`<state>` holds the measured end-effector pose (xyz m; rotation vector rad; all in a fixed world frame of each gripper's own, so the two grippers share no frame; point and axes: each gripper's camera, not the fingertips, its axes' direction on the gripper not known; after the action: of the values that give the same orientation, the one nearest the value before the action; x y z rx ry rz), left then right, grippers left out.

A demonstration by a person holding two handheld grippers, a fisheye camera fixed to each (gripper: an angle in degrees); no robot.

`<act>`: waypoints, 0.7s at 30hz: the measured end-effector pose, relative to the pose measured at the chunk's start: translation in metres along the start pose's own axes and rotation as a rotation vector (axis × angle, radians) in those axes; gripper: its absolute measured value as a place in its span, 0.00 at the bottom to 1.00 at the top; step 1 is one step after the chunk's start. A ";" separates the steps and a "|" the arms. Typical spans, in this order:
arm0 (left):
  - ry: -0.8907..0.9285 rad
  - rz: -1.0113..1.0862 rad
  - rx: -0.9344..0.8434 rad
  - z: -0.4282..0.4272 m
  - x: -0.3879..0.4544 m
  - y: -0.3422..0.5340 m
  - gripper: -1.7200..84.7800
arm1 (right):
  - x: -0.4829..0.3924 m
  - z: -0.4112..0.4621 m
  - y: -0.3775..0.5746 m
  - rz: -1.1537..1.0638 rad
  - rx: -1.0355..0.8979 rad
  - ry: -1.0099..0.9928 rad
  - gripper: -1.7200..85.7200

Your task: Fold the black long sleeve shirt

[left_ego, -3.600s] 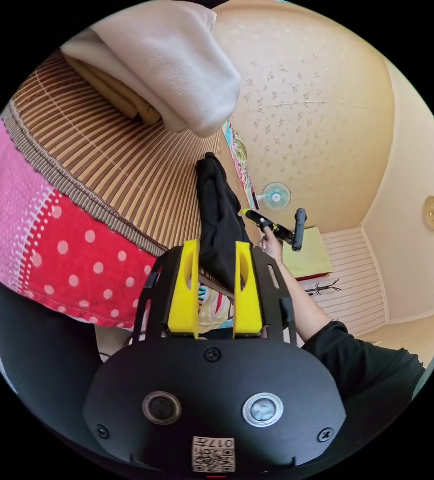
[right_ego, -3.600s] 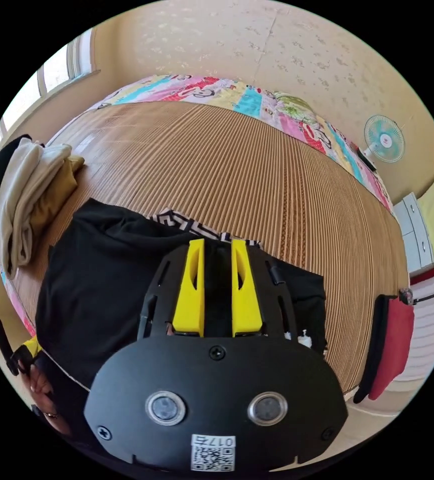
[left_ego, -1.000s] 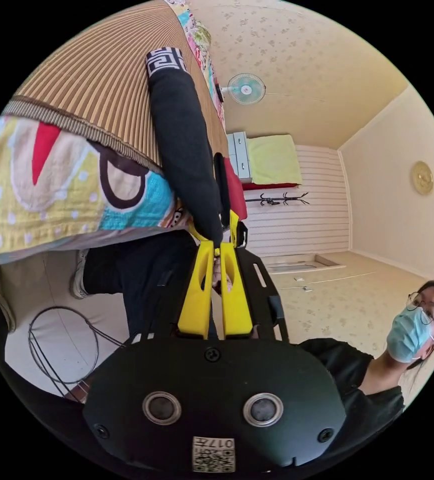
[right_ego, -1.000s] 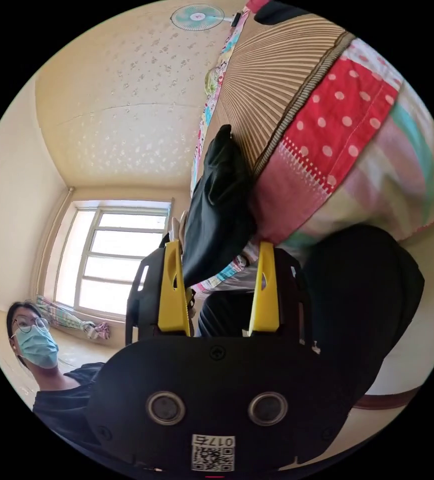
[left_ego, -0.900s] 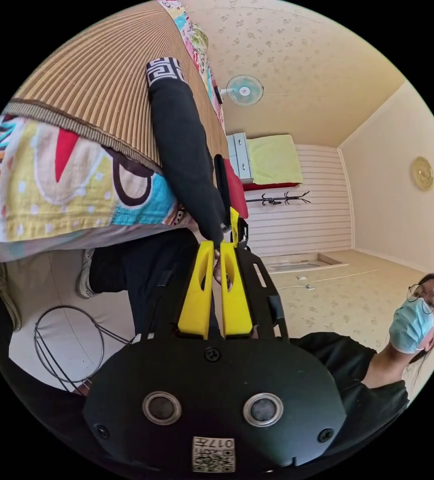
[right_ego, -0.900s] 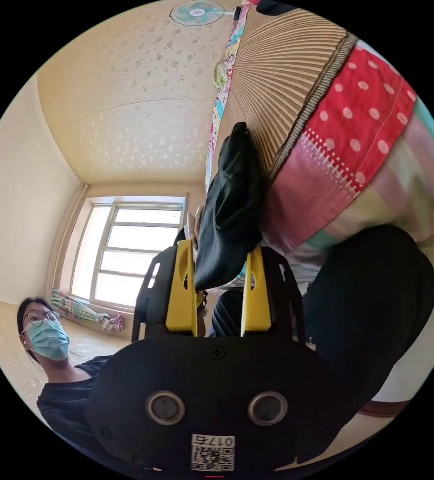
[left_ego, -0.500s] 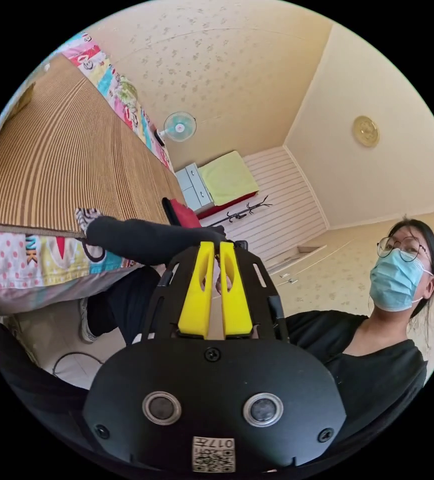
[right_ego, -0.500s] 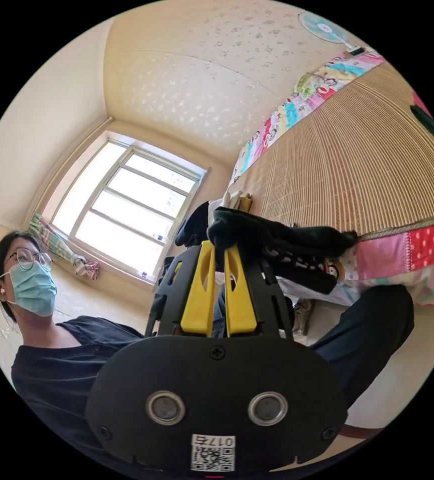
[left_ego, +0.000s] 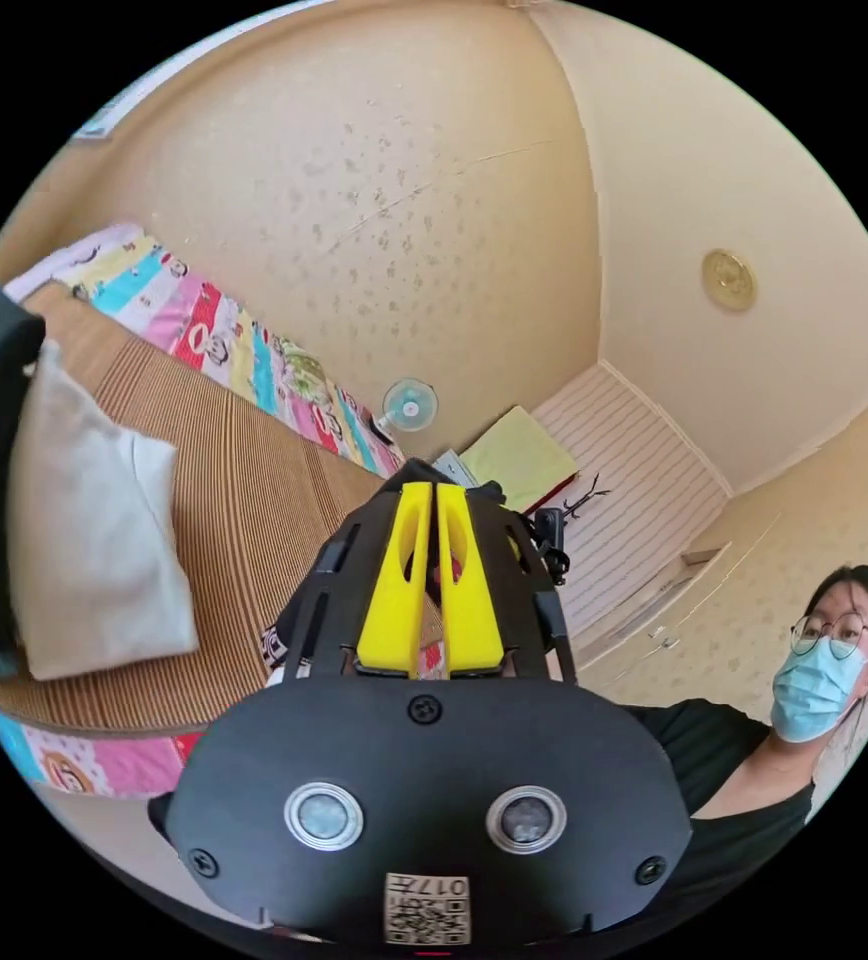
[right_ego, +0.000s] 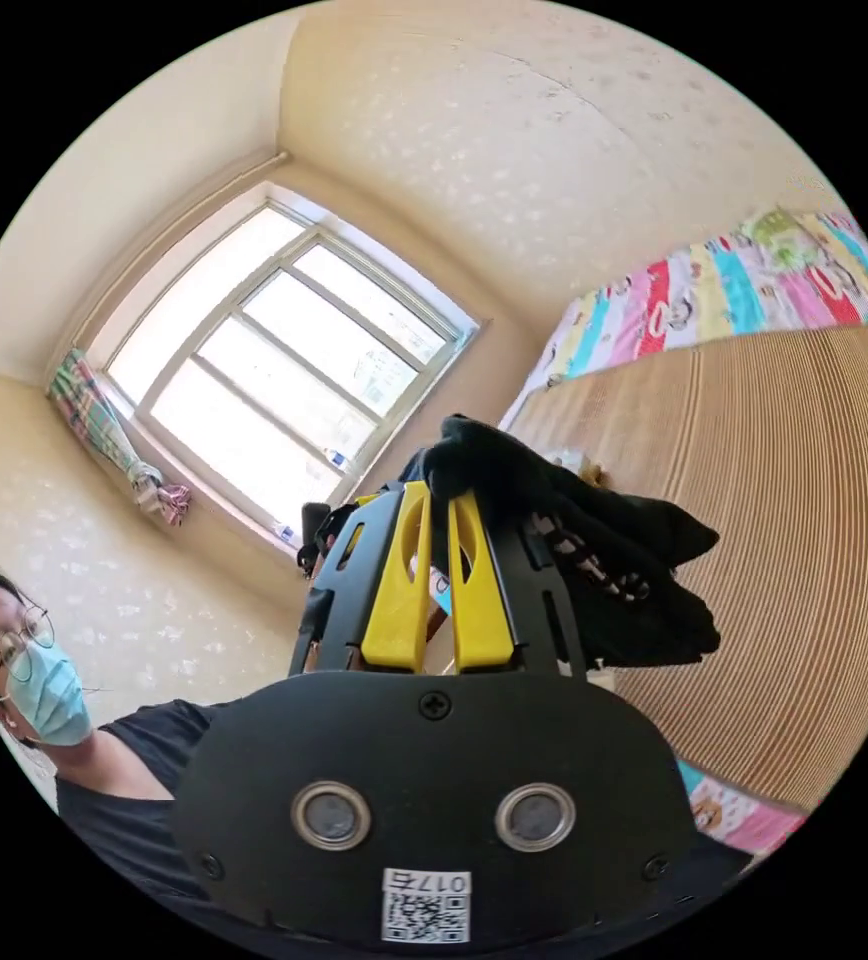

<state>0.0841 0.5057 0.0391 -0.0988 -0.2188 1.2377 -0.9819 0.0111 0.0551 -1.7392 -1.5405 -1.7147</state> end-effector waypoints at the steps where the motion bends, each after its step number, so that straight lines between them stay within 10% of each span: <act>1: -0.017 0.023 0.011 -0.011 0.005 -0.014 0.01 | -0.025 0.018 -0.022 -0.086 0.044 0.012 0.04; 8: -0.419 0.017 0.094 -0.102 -0.015 -0.031 0.02 | -0.045 0.185 -0.033 -0.148 0.057 -0.037 0.04; 14: -0.673 -0.299 0.174 -0.132 -0.108 0.183 0.08 | 0.068 0.332 0.152 0.063 -0.208 -0.028 0.05; 21: -0.855 -0.517 -0.112 -0.104 -0.132 0.360 0.10 | 0.148 0.274 0.297 0.100 -0.399 0.199 0.06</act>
<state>-0.2672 0.5031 -0.1470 0.3822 -0.9911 0.6856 -0.6317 0.1741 0.2442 -1.7135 -1.0624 -2.1779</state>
